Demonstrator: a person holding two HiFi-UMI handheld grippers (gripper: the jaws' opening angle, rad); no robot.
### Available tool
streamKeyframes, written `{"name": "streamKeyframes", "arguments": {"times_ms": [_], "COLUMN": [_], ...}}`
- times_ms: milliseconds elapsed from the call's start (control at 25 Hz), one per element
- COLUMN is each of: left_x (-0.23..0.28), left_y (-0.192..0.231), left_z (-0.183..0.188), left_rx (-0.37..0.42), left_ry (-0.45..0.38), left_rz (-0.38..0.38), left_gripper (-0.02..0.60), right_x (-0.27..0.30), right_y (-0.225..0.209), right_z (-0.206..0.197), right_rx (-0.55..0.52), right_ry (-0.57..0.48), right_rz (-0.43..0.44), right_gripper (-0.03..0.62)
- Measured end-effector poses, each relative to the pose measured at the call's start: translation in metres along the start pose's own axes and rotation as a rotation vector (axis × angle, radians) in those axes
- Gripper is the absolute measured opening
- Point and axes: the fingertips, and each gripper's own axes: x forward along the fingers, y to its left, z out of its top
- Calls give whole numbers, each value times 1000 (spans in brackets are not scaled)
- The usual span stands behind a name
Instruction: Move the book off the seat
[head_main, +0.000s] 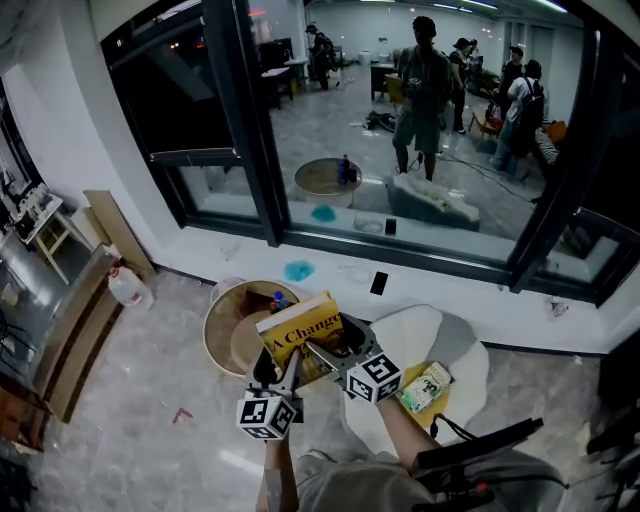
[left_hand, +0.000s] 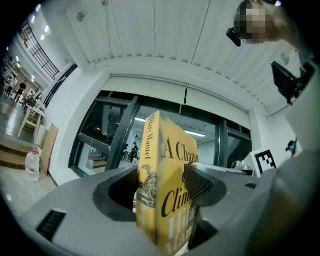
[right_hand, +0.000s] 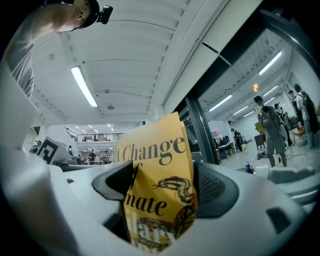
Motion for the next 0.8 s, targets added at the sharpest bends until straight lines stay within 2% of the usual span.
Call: {"name": "streamKeyframes", "arguments": {"times_ms": [160, 280, 560, 800], "left_x": [-13, -23, -27, -38], "left_y": [46, 74, 103, 146], "left_z": [14, 20, 17, 8], "left_rx": [-14, -22, -65, -110], "left_ry": [-16, -15, -26, -23], "left_rz": [14, 5, -41, 13], "left_gripper": [304, 304, 304, 304], "right_x": [39, 56, 74, 107], "right_y": [28, 48, 61, 78], "right_z": [-16, -30, -41, -68], "right_rx": [5, -6, -48, -38], "right_ry": [27, 51, 71, 138], "right_rz": [25, 7, -51, -20], "right_gripper": [385, 385, 385, 385]}}
